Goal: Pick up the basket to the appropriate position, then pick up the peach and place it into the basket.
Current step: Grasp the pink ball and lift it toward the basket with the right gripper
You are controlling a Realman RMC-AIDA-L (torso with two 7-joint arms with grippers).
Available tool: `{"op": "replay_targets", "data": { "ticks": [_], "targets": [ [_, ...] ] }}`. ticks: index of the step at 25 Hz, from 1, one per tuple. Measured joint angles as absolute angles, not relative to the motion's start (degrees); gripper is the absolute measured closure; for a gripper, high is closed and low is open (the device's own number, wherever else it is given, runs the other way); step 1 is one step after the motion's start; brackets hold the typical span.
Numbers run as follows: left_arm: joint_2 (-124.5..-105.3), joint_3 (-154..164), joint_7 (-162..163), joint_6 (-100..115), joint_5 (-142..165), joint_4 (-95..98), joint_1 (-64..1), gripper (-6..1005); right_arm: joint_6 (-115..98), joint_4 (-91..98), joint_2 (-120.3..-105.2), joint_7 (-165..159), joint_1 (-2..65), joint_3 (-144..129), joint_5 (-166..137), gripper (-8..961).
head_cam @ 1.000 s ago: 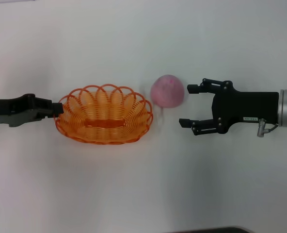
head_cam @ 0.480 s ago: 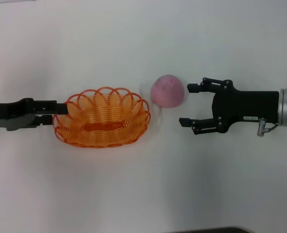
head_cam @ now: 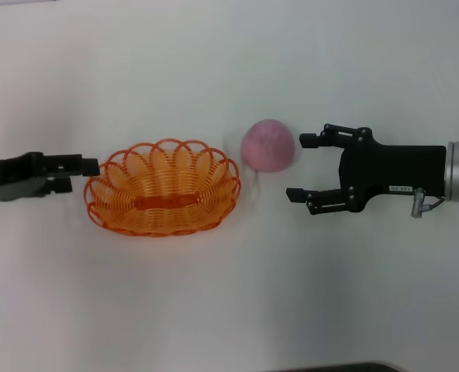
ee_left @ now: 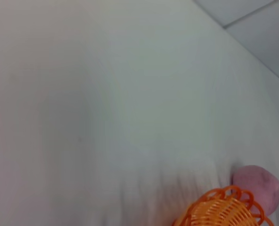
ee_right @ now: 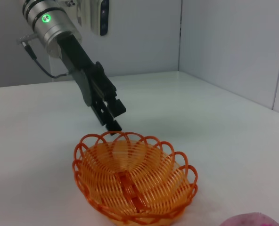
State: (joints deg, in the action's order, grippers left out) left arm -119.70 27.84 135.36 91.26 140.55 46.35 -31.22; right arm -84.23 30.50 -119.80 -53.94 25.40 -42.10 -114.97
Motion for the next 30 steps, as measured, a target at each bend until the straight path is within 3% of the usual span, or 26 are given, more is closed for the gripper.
{"op": "replay_targets", "data": {
  "ticks": [11, 20, 30],
  "targets": [
    [-120.32, 27.35, 115.55, 90.96, 133.83, 46.23, -29.31, 201, -84.19, 30.48, -119.8, -53.72, 25.49, -41.98, -114.78, 27],
    [-124.11, 27.27, 81.46, 87.65, 117.69, 44.25, -22.66, 201, -84.11, 30.46, -119.8, -53.7, 25.49, -41.85, -114.78, 27],
    [-123.87, 27.07, 64.86, 87.09, 115.75, 40.0, -21.56, 202, -84.1, 30.59, -119.79, -53.7, 25.27, -42.03, -114.78, 26]
  ]
}}
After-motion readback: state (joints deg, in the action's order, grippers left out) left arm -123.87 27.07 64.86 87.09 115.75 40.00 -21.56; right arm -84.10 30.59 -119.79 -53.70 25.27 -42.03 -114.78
